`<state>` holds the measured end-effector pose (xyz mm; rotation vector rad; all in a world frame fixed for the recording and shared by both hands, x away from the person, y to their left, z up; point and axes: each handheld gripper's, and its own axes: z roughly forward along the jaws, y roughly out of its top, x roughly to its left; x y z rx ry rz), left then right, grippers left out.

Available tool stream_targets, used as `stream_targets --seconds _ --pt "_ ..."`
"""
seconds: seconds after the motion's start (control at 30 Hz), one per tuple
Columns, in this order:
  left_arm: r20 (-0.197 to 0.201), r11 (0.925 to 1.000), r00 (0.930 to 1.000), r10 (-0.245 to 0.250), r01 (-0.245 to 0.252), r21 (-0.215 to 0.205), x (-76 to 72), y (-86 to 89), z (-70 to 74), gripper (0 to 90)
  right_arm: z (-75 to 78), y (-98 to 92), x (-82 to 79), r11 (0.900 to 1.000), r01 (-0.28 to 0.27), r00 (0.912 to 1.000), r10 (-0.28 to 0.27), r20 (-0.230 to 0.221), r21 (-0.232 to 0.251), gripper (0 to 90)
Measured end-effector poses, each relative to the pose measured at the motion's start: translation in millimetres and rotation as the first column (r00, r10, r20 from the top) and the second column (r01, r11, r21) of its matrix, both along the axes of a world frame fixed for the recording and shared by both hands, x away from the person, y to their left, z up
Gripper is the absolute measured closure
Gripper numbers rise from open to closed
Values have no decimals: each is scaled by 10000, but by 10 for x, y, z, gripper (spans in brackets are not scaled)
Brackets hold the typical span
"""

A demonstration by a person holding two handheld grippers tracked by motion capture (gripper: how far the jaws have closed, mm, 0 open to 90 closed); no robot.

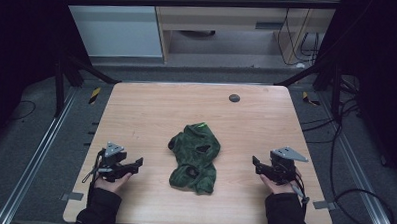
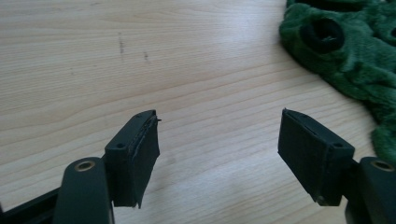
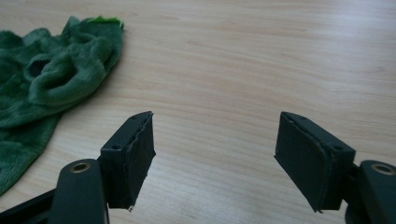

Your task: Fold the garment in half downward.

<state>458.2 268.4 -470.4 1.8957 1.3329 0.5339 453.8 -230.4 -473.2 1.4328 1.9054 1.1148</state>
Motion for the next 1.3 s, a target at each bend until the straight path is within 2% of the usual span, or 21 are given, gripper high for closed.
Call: stream_targets --seconds 0.2,0.3,0.4,0.47,0.7,1.3 --pt "32 9995 9998 -198 199 -237 -33 -50 44 309 4 38 -6 9989 -459 9984 461 -335 71 348" --pt "44 9989 9995 -314 316 -332 -36 -71 60 318 21 75 -23 9978 -652 9975 649 -284 -78 377" --pt "54 9982 9991 -411 413 -434 -32 -84 78 326 65 120 -23 9962 -873 9960 872 -207 -29 395" --pt "30 9980 9990 -447 448 -447 -32 -87 94 332 94 152 -23 9945 -1034 9944 1038 -214 171 403" --pt "108 9962 9986 -515 522 -694 -22 -92 158 367 149 242 7 9879 -1528 9876 1537 -333 274 437" --pt "386 9929 9938 -1042 1062 -543 121 -248 333 424 354 444 161 9784 -2022 9790 2031 -159 429 467"
